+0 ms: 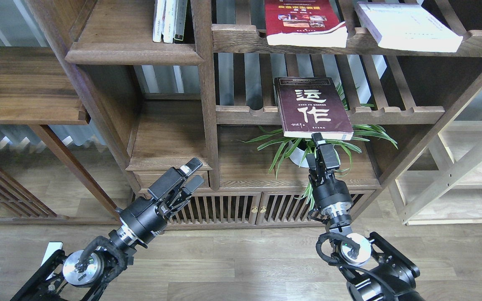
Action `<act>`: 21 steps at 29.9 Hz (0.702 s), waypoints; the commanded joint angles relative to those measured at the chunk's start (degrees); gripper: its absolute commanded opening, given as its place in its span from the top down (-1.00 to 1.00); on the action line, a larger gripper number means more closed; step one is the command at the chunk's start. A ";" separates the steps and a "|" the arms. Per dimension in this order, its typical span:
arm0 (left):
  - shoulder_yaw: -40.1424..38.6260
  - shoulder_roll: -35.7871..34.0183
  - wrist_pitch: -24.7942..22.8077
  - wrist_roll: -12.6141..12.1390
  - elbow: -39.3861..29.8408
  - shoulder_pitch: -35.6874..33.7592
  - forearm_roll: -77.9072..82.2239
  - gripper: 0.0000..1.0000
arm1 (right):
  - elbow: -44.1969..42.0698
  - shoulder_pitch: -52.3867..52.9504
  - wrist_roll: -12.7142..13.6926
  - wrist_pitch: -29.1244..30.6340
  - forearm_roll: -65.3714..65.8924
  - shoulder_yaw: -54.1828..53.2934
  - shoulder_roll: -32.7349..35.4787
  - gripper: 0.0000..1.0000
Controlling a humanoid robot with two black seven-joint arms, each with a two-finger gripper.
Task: Organize books on shelf
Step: 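Reach the right gripper up to the bottom edge of the maroon book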
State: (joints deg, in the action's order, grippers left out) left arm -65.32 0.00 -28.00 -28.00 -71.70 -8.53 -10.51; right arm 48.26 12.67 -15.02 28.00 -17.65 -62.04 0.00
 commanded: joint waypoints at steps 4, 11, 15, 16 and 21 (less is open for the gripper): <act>-0.16 0.00 0.00 0.00 -0.98 2.45 -0.13 -0.98 | -4.74 4.29 -0.01 0.00 -3.18 0.07 0.00 -0.99; -1.91 0.00 0.00 0.00 -0.99 6.24 -0.13 -0.98 | -7.74 8.34 -0.19 0.00 -6.25 1.65 0.00 -0.99; -3.41 0.00 0.00 0.00 -0.99 8.08 -0.22 -0.98 | -7.83 9.13 -0.72 0.00 -9.33 4.02 0.00 -0.99; -3.67 0.00 0.00 0.00 -0.90 8.26 -0.13 -0.98 | -7.91 9.22 -0.72 0.00 -9.77 4.38 0.00 -0.99; -3.94 0.00 0.00 0.00 -0.81 9.32 -0.22 -0.98 | -8.00 10.09 -0.63 0.00 -11.62 6.39 0.00 -0.99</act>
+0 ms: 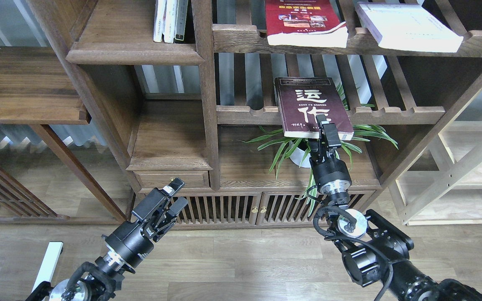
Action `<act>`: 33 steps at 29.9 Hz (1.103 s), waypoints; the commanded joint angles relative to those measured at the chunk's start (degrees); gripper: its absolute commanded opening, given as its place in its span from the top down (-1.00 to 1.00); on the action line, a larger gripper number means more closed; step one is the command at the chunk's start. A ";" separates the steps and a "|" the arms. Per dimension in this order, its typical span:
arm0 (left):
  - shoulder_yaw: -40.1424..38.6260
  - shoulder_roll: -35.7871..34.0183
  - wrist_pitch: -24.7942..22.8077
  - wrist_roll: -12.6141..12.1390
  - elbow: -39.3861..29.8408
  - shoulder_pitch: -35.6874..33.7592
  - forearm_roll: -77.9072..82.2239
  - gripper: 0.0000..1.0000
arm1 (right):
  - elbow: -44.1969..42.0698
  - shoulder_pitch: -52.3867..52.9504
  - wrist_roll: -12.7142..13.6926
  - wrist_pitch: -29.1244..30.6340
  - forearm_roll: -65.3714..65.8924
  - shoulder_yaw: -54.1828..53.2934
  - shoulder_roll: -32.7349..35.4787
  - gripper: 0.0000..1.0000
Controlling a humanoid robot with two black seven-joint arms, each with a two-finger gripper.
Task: Organize books on shelf
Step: 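Reach the right gripper up to the bottom edge of the maroon book, then grasp the maroon book's lower edge with the right gripper and tilt it out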
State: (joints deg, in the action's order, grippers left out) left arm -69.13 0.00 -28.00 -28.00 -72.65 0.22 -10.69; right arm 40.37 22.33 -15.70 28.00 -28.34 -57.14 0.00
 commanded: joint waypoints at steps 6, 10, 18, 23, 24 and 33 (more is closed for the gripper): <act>-1.09 0.00 0.00 0.00 0.05 1.63 -0.73 -0.98 | -1.78 2.19 -0.03 0.00 -2.50 2.20 0.00 -0.99; -1.27 -1.58 0.00 0.00 0.05 2.15 -1.96 -0.98 | -3.89 3.59 -0.03 0.00 -4.00 2.20 0.00 -0.99; -1.44 -4.57 0.00 0.00 0.31 2.59 -5.22 -0.98 | -5.30 4.56 0.06 0.00 -4.09 2.29 0.00 -0.93; -1.44 -4.57 0.00 0.00 0.40 2.68 -5.22 -0.98 | -5.30 4.56 0.06 0.00 -4.00 2.47 0.00 -0.58; -1.44 -4.57 0.00 0.00 0.40 2.68 -5.22 -0.98 | -5.30 4.56 0.06 0.00 -4.00 3.34 0.00 -0.48; -2.15 -4.92 0.00 0.00 0.58 2.68 -5.22 -0.98 | -5.65 4.56 -0.21 0.00 -3.56 8.53 0.00 0.26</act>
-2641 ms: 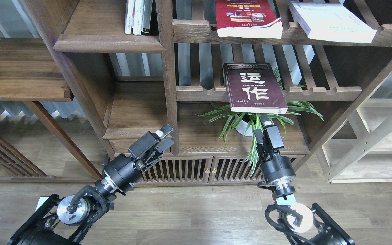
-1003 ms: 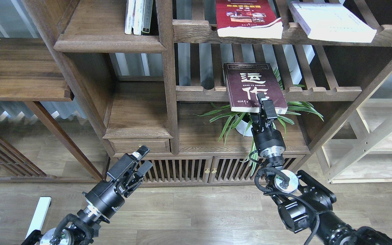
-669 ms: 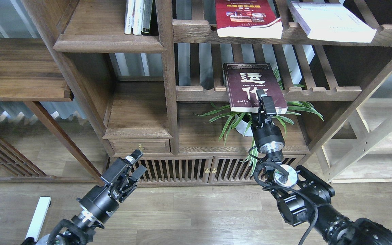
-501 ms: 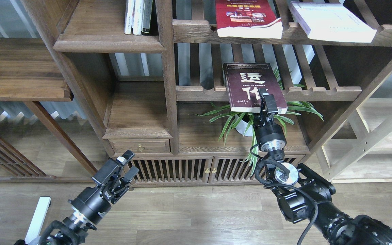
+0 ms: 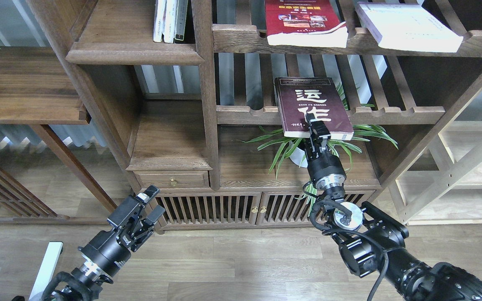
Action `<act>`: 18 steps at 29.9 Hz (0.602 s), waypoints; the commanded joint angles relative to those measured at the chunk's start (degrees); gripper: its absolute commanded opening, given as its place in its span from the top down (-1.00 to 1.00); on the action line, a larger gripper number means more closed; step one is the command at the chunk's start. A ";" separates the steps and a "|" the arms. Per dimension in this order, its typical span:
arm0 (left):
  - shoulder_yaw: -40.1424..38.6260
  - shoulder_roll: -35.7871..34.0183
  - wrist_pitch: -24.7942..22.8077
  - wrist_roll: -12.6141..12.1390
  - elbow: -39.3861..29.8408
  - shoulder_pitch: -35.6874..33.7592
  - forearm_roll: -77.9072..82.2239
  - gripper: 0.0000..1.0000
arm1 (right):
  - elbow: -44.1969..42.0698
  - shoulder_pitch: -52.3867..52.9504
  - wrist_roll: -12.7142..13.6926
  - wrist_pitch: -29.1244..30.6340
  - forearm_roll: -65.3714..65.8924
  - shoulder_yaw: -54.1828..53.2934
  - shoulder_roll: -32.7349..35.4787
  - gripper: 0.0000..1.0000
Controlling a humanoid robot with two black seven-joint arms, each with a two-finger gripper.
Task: Organize books on shelf
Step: 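Grasp the maroon book's lower edge with the right gripper and tilt it out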
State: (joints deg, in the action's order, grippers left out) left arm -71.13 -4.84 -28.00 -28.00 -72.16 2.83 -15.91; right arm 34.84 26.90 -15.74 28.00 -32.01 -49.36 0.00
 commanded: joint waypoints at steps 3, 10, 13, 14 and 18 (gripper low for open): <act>-0.23 -0.52 0.00 0.00 0.26 0.42 0.00 -0.98 | -0.03 0.08 -0.17 0.00 0.20 0.76 0.00 0.34; -0.15 -0.52 0.00 0.00 0.35 0.77 -0.09 -0.98 | -0.82 1.40 -0.52 0.00 0.02 -0.56 0.00 0.28; -0.15 -0.52 0.00 0.00 0.35 0.77 -0.09 -0.98 | -1.35 1.40 -0.61 0.00 0.02 -0.56 0.00 0.30; -0.06 -0.61 0.00 0.00 0.35 0.86 -0.09 -0.98 | -1.53 1.40 -0.61 0.00 0.02 -0.64 0.00 0.27; 0.03 -0.61 0.00 0.00 0.35 1.21 -0.09 -0.98 | -2.32 2.19 -0.61 0.00 0.02 -1.79 0.00 0.06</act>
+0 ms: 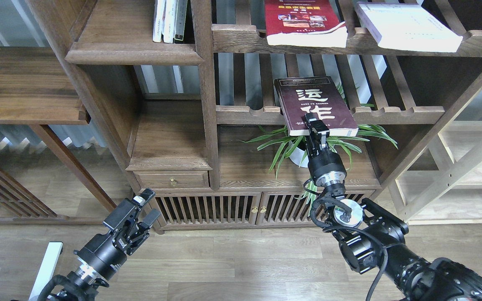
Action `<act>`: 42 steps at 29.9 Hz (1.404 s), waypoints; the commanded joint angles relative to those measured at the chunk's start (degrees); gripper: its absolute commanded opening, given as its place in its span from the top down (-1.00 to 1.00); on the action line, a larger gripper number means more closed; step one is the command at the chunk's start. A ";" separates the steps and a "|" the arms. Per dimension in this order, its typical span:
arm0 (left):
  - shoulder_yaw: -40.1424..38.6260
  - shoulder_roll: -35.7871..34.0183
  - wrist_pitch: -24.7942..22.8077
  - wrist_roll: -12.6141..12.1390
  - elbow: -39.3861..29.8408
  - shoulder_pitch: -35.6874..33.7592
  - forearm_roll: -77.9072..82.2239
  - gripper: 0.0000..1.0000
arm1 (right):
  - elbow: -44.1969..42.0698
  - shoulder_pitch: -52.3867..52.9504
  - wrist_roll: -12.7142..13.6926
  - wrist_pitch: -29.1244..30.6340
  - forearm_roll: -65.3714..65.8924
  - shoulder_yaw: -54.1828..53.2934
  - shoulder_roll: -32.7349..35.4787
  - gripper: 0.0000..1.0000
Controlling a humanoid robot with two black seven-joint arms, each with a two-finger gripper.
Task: Organize books on shelf
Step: 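Grasp the maroon book's lower edge with the right gripper and tilt it out, then pull the maroon book off the shelf and lower it toward the robot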
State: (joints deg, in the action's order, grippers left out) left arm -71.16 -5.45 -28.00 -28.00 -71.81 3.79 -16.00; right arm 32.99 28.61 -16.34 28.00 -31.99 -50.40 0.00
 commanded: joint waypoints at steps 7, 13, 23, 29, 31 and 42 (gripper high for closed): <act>0.05 0.00 0.00 0.00 -0.26 0.52 -0.08 -0.98 | -0.73 1.36 -0.01 0.00 0.09 -0.76 0.00 0.08; 0.05 0.00 0.00 0.00 -0.26 1.13 -0.08 -0.98 | -1.35 1.54 -0.88 0.00 0.00 -0.76 0.00 0.57; -0.12 -0.35 0.00 0.00 -0.18 1.57 -0.08 -0.98 | -0.21 0.83 -1.06 0.00 0.70 -0.32 0.00 0.92; -0.03 -0.79 0.00 0.00 -0.61 1.84 -0.08 -0.98 | 8.47 -5.04 -0.97 0.00 4.39 0.12 0.00 0.94; 0.05 -0.79 0.00 0.00 -0.97 1.84 -0.08 -0.98 | 11.64 -7.85 -0.97 0.00 5.53 0.30 0.00 0.94; 0.84 -0.79 0.00 0.00 -0.97 2.01 -0.08 -0.98 | 18.68 -18.23 -1.06 0.00 10.98 0.21 0.00 0.94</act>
State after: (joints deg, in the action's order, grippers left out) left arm -70.70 -6.24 -28.00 -28.00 -72.77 5.73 -16.09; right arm 49.91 13.43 -17.43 28.00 -22.77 -50.29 0.01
